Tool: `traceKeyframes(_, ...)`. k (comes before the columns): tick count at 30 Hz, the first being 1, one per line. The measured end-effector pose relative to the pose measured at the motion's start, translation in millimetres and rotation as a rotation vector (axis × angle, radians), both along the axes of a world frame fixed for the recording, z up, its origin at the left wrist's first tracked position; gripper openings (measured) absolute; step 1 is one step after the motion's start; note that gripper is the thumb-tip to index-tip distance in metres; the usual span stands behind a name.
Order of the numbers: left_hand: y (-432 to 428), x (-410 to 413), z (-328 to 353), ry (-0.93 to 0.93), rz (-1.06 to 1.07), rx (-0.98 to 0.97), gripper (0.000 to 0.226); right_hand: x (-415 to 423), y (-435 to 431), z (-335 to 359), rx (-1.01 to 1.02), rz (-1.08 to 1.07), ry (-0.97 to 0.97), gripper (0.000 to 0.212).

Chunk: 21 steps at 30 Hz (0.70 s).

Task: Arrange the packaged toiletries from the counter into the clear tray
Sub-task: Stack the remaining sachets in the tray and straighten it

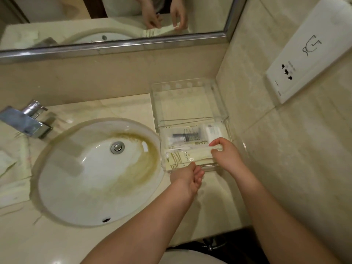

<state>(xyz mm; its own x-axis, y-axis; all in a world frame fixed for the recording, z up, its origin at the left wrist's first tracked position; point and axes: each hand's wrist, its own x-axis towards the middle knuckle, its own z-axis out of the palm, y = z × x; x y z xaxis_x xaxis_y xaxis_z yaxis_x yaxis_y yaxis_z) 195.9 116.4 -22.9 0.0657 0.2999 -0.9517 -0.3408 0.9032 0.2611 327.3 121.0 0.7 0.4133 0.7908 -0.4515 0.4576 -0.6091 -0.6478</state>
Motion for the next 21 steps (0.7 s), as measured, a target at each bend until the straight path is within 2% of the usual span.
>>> traceKeyframes(7,-5,-19,-10,0.105,-0.046,0.041,0.029,-5,-13,-10,0.014,0.007,-0.016,0.020)
traceKeyframes(11,-7,-26,-12,0.089,-0.097,0.055,0.037,-5,-15,-11,0.042,0.012,-0.037,0.019)
traceKeyframes(17,-9,-35,-9,0.110,-0.117,0.076,0.033,-7,-9,-11,0.077,-0.041,-0.009,0.019)
traceKeyframes(21,-8,-36,-7,0.121,-0.126,0.076,0.034,-14,1,-7,0.046,0.031,-0.033,0.017)
